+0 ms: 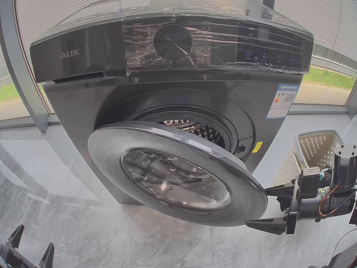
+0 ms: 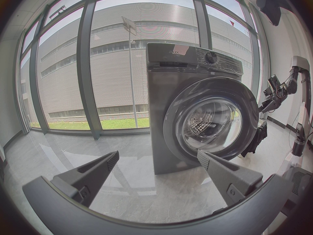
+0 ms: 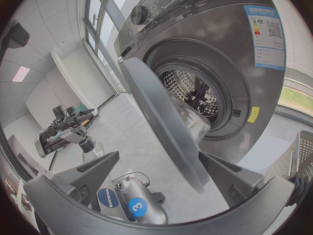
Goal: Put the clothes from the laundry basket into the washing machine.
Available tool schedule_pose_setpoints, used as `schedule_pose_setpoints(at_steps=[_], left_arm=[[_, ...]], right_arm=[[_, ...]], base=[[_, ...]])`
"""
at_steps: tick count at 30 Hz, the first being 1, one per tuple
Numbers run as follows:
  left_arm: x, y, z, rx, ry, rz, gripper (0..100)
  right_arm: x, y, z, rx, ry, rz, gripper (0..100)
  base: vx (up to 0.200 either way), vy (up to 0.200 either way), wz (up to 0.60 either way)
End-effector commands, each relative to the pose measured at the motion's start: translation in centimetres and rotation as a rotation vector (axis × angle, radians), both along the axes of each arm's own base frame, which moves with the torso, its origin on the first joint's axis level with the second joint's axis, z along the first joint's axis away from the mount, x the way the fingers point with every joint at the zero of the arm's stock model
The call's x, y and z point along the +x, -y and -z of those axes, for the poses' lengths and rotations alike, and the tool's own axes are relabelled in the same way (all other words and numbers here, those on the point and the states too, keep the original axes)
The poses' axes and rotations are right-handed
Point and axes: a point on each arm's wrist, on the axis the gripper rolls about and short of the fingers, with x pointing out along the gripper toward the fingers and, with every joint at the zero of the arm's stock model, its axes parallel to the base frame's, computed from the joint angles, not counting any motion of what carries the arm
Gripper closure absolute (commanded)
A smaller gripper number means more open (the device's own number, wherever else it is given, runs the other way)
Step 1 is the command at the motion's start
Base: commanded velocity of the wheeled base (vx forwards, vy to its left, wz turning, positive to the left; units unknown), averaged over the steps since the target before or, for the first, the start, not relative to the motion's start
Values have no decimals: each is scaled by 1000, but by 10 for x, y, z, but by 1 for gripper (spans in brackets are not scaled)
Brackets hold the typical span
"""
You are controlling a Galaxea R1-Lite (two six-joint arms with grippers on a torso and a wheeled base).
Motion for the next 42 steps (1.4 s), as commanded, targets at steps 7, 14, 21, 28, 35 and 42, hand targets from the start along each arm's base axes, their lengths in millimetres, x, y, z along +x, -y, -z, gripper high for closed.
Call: schedule_pose_setpoints(at_steps=[7, 14, 21, 28, 35, 42], left_arm=[[0, 0, 5, 0, 0, 1, 0], [0, 0, 5, 1, 0, 1, 0], [0, 0, 5, 1, 0, 1, 0], [0, 0, 5, 0, 0, 1, 0], [0, 0, 5, 1, 0, 2, 0], [0, 0, 5, 0, 0, 2, 0]], right_arm=[[26, 0, 3, -11, 17, 87, 0], [42, -12, 17, 24, 44, 101, 0], [27, -19, 21, 30, 26, 45, 0], [17, -19, 12, 76, 32, 40, 0], [30, -23, 14, 59, 58, 103, 0], [37, -38, 22, 65, 65, 72, 0]], base=[[-200, 0, 0], [-143, 0, 0], [0, 0, 0], [0, 0, 0], [-143, 0, 0], [-29, 0, 0]])
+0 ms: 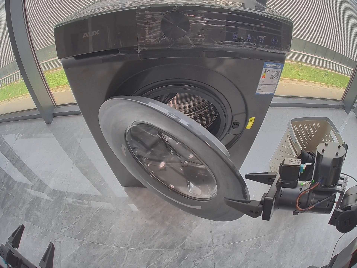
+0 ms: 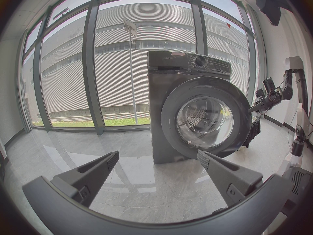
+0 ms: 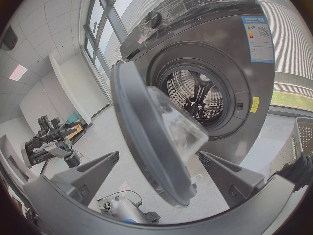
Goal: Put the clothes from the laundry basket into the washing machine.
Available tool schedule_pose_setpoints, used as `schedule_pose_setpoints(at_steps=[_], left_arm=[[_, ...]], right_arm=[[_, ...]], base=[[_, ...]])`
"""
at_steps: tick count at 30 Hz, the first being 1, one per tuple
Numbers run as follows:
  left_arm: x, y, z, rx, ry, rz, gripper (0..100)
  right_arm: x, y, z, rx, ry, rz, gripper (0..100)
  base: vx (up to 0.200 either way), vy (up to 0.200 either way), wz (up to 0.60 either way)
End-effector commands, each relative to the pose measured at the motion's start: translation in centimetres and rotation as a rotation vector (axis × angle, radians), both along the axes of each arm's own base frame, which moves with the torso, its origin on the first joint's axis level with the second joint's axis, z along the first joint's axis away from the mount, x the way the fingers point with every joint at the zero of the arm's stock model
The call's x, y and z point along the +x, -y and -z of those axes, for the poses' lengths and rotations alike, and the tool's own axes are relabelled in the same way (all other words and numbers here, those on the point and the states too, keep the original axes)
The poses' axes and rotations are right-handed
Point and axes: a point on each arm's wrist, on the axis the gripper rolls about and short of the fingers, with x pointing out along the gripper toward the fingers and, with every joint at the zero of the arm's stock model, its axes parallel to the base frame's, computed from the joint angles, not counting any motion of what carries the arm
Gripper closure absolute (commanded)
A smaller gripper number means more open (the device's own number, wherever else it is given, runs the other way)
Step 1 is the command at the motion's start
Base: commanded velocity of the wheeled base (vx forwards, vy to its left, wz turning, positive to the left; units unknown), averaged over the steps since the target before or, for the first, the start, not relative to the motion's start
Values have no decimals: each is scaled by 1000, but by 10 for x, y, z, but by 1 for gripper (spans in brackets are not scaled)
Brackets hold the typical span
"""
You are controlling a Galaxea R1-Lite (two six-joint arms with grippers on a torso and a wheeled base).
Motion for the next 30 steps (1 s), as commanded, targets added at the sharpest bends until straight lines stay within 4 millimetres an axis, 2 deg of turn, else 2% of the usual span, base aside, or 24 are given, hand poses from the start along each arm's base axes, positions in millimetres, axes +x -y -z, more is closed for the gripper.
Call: schedule_pose_setpoints(at_steps=[1, 3, 7, 13, 18, 20, 23, 25, 26, 28, 30], left_arm=[[0, 0, 5, 0, 0, -1, 0], [0, 0, 5, 0, 0, 0, 0], [0, 0, 5, -2, 0, 0, 0], [0, 0, 5, -2, 0, 0, 0], [0, 0, 5, -2, 0, 2, 0], [0, 0, 5, -2, 0, 2, 0], [0, 0, 5, -2, 0, 2, 0], [0, 0, 5, -2, 0, 2, 0], [0, 0, 5, -2, 0, 2, 0], [0, 0, 5, -2, 0, 2, 0], [0, 0, 5, -2, 0, 2, 0]], right_arm=[[4, -8, 9, -18, -24, -20, 0], [-5, -17, 10, -7, -31, -68, 0], [-18, -18, 7, 10, -34, -104, 0], [-34, -10, -19, 134, -9, -102, 0], [-26, -5, -39, 198, 41, -51, 0], [-10, 5, -46, 204, 62, 27, 0], [8, 10, -33, 158, 32, 95, 0], [21, 6, -19, 122, 3, 132, 0], [22, 5, -18, 121, 0, 134, 0], [36, -2, 4, 76, -56, 171, 0], [39, -4, 10, 67, -63, 175, 0]], base=[[0, 0, 0], [0, 0, 0], [0, 0, 0], [0, 0, 0], [0, 0, 0], [0, 0, 0], [0, 0, 0], [0, 0, 0], [0, 0, 0], [0, 0, 0], [0, 0, 0]])
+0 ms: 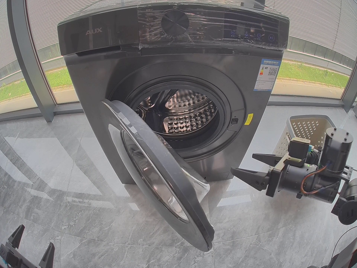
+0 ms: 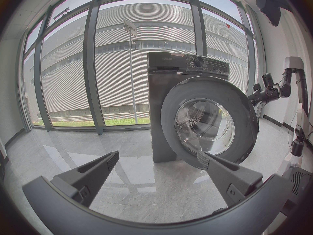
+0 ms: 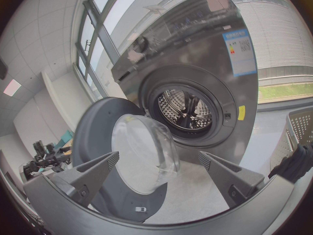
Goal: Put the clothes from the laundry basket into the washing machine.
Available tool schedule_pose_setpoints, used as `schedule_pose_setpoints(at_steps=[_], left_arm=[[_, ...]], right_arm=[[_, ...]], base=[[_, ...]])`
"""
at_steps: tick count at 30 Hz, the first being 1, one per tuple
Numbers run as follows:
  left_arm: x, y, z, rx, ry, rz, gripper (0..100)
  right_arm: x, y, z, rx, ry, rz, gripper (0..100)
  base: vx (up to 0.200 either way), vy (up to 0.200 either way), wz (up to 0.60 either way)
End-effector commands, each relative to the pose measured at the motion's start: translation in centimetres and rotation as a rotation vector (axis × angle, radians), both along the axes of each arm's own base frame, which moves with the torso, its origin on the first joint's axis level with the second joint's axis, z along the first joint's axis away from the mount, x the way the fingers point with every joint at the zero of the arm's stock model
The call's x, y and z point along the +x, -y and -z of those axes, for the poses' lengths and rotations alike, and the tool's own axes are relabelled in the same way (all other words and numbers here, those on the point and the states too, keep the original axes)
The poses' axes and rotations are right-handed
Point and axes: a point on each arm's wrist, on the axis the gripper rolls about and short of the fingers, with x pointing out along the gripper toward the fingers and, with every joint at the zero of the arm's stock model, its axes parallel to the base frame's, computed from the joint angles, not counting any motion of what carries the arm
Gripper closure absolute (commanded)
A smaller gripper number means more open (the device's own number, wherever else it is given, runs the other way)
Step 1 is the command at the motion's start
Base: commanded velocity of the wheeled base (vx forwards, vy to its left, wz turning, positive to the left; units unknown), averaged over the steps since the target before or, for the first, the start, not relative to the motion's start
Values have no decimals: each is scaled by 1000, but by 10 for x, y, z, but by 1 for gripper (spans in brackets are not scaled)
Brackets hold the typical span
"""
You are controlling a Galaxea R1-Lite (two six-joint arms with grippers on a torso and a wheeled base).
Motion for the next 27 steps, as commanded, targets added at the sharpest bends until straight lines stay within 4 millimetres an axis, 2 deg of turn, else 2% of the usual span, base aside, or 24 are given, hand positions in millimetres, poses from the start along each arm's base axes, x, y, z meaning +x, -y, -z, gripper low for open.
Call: schedule_pose_setpoints(at_steps=[1, 2, 4, 7, 8, 9, 12, 19, 26, 27], left_arm=[[0, 0, 5, 0, 0, 0, 0], [0, 0, 5, 0, 0, 0, 0], [0, 0, 5, 0, 0, 0, 0], [0, 0, 5, 0, 0, 0, 0], [0, 0, 5, 0, 0, 0, 0], [0, 0, 5, 0, 0, 0, 0], [0, 0, 5, 0, 2, 0, 0], [0, 0, 5, 0, 0, 0, 0], [0, 0, 5, 0, 0, 1, 0], [0, 0, 5, 0, 0, 0, 0]], right_arm=[[26, -10, 34, -68, -91, 49, 0], [34, -17, 50, -83, -99, 61, 0], [45, -23, 63, -111, -111, 106, 0], [64, -31, 72, -133, -101, 183, 0], [64, -31, 72, -133, -101, 183, 0], [76, -35, 76, -139, -99, 216, 0], [86, -39, 83, -150, -105, 238, 0], [90, -43, 100, -192, -130, 248, 0], [86, -46, 102, -206, -126, 225, 0], [80, -52, 104, -210, -128, 196, 0]], base=[[0, 0, 0], [0, 0, 0], [0, 0, 0], [0, 0, 0], [0, 0, 0], [0, 0, 0], [0, 0, 0], [0, 0, 0], [0, 0, 0], [0, 0, 0]])
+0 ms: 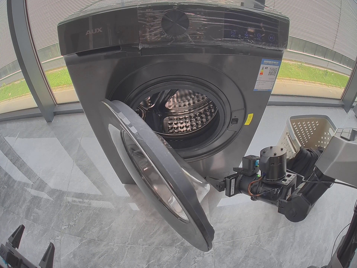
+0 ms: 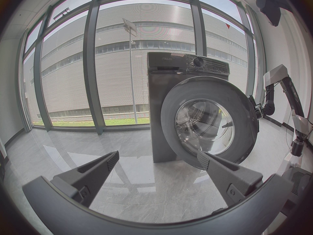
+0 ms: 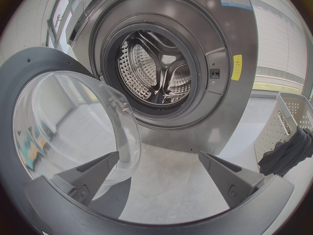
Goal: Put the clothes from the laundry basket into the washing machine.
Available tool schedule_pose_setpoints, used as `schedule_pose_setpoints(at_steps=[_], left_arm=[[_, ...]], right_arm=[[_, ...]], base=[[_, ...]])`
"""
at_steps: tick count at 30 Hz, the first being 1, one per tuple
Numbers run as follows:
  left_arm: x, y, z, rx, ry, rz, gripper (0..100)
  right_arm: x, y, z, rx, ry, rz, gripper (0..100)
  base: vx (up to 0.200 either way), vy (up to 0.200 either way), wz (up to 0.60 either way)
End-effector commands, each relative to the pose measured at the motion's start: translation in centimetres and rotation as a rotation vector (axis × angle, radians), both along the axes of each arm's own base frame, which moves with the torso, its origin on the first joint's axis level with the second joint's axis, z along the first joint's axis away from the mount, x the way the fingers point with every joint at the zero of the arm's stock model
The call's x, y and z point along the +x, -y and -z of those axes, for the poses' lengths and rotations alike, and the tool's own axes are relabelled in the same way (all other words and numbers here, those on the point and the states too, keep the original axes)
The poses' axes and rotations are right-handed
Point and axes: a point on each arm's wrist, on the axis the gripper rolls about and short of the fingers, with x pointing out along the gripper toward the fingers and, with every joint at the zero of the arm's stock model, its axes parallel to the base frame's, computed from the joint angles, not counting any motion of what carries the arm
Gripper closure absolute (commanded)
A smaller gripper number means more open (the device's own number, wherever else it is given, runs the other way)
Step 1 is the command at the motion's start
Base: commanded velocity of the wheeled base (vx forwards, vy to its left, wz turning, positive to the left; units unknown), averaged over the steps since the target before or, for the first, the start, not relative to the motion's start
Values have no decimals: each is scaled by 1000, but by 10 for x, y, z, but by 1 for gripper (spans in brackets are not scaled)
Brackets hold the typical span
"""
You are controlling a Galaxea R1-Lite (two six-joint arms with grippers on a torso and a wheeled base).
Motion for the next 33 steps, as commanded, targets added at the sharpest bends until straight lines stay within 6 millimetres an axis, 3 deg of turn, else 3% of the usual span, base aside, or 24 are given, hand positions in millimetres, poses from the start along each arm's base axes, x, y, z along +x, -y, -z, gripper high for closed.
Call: schedule_pose_setpoints(at_steps=[1, 6, 10, 20, 24, 29, 33], left_arm=[[0, 0, 5, 0, 1, -1, 0], [0, 0, 5, 0, 1, -1, 0], [0, 0, 5, 1, 0, -1, 0], [0, 0, 5, 0, 0, -1, 0], [0, 0, 5, 0, 0, 0, 0], [0, 0, 5, -2, 0, 0, 0], [0, 0, 5, 0, 0, 0, 0]], right_arm=[[-10, -11, 7, -12, -21, -44, 0], [-29, -28, 11, -25, -35, -112, 0], [-32, -34, 10, -12, -21, -134, 0], [-27, -38, 3, 19, 9, -156, 0], [-26, -48, -4, 52, 29, -216, 0], [-20, -64, -13, 86, 61, -263, 0], [-9, -75, -3, 83, 58, -264, 0]], base=[[0, 0, 0], [0, 0, 0], [0, 0, 0], [0, 0, 0], [0, 0, 0], [-200, 0, 0], [-50, 0, 0]])
